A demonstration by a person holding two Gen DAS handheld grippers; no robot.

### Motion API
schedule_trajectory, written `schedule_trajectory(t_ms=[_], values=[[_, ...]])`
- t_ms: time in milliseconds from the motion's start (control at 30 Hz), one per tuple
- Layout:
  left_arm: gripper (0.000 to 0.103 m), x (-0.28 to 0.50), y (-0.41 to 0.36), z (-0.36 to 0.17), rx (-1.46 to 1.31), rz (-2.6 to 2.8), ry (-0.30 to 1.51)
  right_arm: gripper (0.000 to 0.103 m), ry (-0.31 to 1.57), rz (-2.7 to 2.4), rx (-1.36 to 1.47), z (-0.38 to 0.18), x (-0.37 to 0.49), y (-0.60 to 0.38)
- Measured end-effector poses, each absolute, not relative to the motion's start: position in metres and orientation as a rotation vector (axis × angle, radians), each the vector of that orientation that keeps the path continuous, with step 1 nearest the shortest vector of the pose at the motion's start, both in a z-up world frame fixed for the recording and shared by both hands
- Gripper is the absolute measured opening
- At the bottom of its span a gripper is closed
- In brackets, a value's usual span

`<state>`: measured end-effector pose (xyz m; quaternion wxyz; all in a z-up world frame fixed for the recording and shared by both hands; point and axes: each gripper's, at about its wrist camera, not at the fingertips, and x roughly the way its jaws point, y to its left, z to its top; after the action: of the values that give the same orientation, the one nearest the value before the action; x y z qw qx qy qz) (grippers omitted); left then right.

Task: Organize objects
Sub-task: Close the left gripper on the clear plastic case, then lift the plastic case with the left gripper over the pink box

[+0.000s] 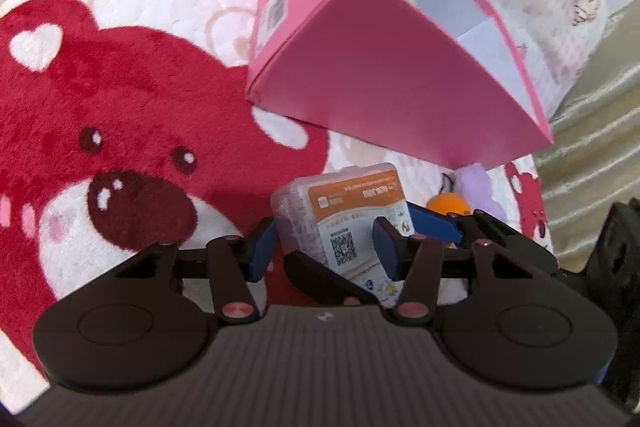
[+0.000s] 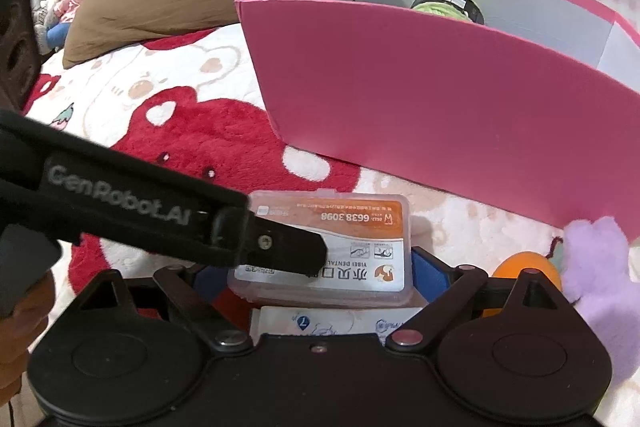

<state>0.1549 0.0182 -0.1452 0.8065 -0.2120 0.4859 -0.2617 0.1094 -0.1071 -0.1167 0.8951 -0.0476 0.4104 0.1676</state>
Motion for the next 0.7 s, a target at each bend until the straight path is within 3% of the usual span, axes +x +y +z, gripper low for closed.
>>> schedule_trajectory(t_ms=[700], values=[[0.054,0.134,0.018,-0.120,-0.389,-0.512,1.021,0.094,0.862,0.333,-0.106,-0.096,0.095,-0.100]])
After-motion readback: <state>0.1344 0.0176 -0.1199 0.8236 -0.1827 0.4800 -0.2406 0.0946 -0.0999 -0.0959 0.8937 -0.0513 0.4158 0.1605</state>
